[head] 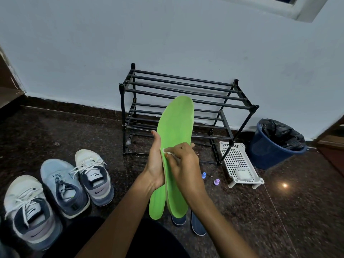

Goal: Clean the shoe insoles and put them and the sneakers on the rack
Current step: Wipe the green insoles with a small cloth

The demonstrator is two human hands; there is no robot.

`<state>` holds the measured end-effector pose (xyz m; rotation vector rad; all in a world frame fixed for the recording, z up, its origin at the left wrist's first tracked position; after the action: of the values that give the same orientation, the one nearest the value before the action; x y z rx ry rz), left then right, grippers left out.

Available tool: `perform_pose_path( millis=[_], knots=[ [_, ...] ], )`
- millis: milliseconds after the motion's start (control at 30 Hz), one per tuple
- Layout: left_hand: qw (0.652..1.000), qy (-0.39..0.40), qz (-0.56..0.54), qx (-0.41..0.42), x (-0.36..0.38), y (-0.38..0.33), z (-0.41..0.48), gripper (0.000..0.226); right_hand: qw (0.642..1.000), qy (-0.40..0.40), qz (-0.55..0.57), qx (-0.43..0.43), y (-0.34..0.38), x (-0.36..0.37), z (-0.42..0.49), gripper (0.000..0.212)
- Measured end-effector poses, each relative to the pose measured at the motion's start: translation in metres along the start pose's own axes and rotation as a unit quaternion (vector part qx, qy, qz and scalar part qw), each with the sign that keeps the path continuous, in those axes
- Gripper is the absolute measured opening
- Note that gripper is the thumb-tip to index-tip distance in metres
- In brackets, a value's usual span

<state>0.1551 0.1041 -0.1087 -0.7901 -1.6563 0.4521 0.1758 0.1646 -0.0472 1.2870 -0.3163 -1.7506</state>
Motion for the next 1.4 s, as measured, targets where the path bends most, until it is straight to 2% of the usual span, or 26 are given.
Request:
perform_pose_path(
  millis=[100,267,500,633,800,1033,1400],
  knots=[
    [1.0,0.003,0.001,-0.002,0.001,0.0,0.0,0.089,1.0,0.008,-0.027,-0.001,-0.003,-0.003,0.004,0.017],
    [1.0,0.003,0.007,0.024,0.002,-0.002,0.001,0.076,0.997,-0.025,-0.065,0.021,-0.016,-0.01,0.014,0.017],
    [0.999,-0.008,0.026,0.021,-0.007,-0.006,0.004,0.093,1.0,-0.002,-0.02,-0.018,-0.002,0.003,-0.01,0.016],
    [0.999,-0.011,0.023,0.022,-0.006,-0.004,0.004,0.094,0.999,0.003,-0.039,-0.014,-0.008,0.0,-0.009,0.016],
    [0.999,-0.006,0.028,0.039,-0.005,-0.005,0.005,0.084,0.997,-0.033,-0.073,0.013,-0.021,-0.009,0.003,0.014],
    [0.999,-0.02,0.015,0.043,-0.011,-0.007,0.007,0.097,1.0,-0.016,-0.01,-0.011,-0.004,0.005,-0.03,0.019],
    [0.999,-0.016,0.023,0.04,-0.007,-0.005,0.007,0.095,0.998,-0.032,-0.036,0.032,-0.016,0.001,-0.016,0.014]
  ],
)
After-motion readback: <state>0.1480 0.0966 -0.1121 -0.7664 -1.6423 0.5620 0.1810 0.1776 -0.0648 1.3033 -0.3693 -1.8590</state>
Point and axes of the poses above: each hand's wrist, its own z-axis towards the middle knuckle, its own x-axis out of the palm, y = z × x, the point moved 5 cm from there along z, towards the middle knuckle, and after that the axes turned 2 degrees about z, right-handed, at the moved point
